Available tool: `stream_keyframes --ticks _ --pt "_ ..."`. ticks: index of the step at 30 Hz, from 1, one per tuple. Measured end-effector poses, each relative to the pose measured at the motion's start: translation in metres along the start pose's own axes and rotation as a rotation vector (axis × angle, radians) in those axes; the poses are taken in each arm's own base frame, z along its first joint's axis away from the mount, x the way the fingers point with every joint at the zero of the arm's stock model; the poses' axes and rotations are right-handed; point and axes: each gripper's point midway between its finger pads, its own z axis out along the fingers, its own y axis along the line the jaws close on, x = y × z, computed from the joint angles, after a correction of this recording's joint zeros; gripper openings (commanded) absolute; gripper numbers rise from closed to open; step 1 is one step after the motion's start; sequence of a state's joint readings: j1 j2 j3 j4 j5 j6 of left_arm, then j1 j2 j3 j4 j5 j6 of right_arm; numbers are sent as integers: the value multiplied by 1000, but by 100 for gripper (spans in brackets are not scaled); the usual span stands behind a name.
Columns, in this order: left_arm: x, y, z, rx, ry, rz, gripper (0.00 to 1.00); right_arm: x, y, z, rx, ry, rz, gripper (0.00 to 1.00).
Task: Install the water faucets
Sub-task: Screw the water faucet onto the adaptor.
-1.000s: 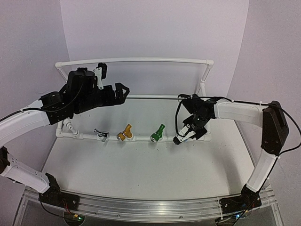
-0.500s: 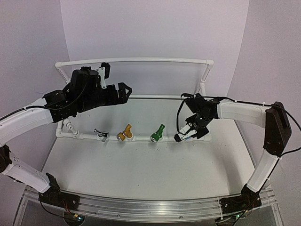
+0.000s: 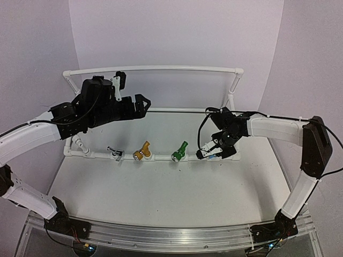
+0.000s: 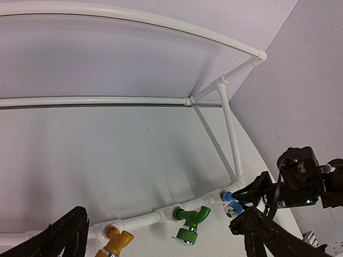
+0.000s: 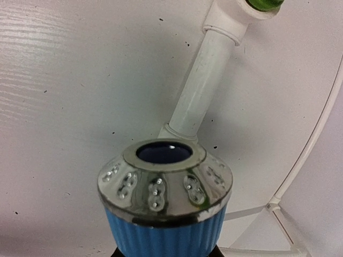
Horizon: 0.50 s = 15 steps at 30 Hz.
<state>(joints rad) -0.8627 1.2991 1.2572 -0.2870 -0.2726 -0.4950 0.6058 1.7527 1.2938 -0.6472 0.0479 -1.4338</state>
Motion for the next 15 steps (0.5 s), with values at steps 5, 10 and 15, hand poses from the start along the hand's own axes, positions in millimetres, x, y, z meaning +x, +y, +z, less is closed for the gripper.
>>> stream_keyframes --ticks 5,10,15 --pt "0 0 0 0 0 0 100 1 -1 0 -2 -17 69 0" --pt "1 0 2 -1 3 1 100 1 -1 -1 1 -19 114 0" --pt "2 -2 6 2 10 2 100 1 -2 -1 2 -17 189 0"
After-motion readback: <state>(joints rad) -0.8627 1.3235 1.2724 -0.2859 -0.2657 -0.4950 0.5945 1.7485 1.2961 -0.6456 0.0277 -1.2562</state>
